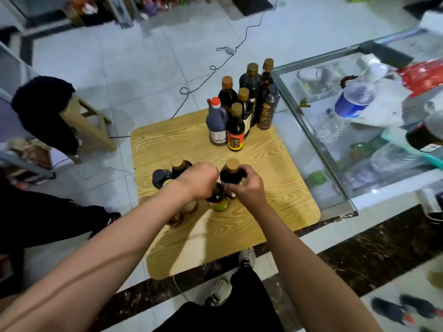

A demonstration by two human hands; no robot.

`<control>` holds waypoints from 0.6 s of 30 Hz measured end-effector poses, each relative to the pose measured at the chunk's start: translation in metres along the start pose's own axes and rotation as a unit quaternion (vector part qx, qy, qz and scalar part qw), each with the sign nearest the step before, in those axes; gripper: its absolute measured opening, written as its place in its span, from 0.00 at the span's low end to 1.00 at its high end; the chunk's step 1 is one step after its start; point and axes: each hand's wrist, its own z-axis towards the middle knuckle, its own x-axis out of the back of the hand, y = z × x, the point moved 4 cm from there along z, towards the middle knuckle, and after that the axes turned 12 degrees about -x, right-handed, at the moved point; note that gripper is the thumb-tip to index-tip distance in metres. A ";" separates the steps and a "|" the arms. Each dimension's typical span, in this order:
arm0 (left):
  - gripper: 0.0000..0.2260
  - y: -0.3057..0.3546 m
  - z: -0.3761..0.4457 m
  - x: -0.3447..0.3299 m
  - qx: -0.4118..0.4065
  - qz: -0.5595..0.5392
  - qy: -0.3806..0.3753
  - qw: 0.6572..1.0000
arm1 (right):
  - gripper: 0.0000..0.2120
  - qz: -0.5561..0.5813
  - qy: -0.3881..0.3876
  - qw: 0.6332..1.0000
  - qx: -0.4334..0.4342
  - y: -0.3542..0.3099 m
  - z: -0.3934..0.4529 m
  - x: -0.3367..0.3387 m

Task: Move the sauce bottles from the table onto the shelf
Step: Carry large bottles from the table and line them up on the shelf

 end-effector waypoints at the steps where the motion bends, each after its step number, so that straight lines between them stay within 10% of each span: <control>1: 0.06 0.000 -0.002 0.001 0.005 -0.030 0.021 0.999 | 0.23 -0.003 0.015 1.000 0.005 0.006 -0.006 0.008; 18: 0.14 0.157 -0.024 0.018 -0.155 -0.413 0.264 0.858 | 0.29 0.131 0.280 0.950 -0.037 0.048 -0.225 0.175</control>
